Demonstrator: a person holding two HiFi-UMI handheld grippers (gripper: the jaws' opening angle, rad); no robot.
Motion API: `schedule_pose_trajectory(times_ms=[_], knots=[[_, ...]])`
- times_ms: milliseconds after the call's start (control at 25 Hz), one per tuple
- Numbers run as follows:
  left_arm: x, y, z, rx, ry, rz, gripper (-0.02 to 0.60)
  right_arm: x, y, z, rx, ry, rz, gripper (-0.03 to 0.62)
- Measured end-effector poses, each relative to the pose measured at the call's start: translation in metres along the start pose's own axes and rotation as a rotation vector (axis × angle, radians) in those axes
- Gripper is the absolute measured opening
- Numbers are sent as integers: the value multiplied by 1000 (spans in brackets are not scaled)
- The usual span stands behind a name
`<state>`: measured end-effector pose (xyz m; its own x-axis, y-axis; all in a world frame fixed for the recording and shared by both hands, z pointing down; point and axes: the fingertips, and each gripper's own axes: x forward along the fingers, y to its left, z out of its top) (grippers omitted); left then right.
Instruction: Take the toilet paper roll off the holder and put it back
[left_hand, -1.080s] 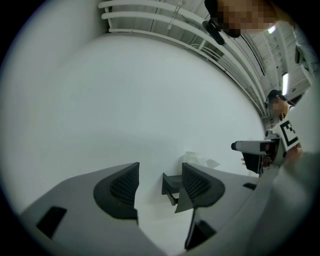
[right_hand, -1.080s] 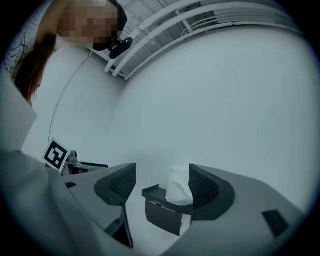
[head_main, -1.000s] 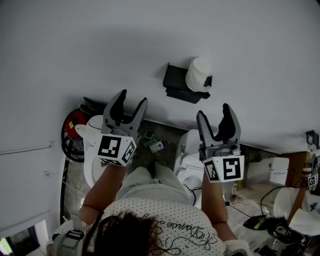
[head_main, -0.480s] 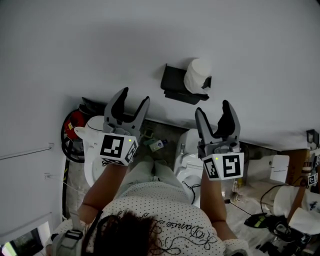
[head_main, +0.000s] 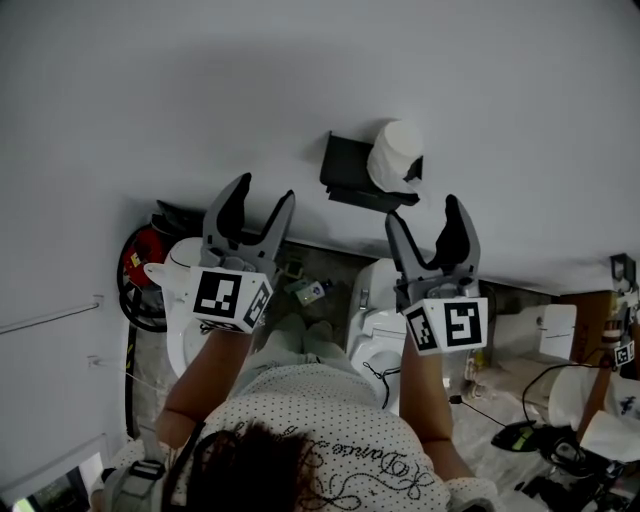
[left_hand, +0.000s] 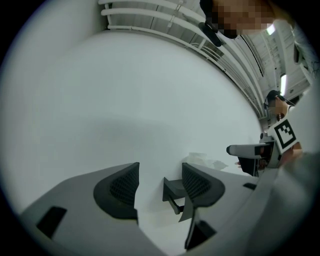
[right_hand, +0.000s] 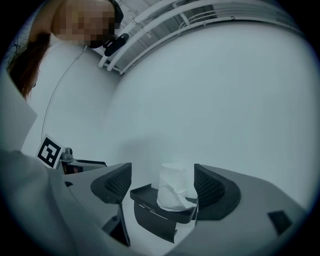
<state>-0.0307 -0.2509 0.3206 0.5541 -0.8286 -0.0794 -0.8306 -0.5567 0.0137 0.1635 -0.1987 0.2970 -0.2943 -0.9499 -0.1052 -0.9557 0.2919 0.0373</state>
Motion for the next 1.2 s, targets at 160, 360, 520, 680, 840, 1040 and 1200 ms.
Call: schedule_pose_trajectory(times_ms=[160,360,520,680,840,1040,1200], knots=[[5,6,-5,4,1,-3,253,10,-3,-2,-4,3,-7,403],[11,9,-8,1,9,-2,253,26,-7,-6,-5,16,0,416],[14,13,-8,3,13,4,253,40,-12,-5,-7,13,4,420],[19,17,-9,7,21,12,253,57,-18,-7,-10,16,8,422],[21,20,-7,13,22,18,253,71,-25,-11,-11,29,6,425],[19,24,-8,12,28,31,253,82,-27,-13,-16,43,7,430],[16,24,-11,11,36,35,253,89,-27,-19,-22,70,10,433]])
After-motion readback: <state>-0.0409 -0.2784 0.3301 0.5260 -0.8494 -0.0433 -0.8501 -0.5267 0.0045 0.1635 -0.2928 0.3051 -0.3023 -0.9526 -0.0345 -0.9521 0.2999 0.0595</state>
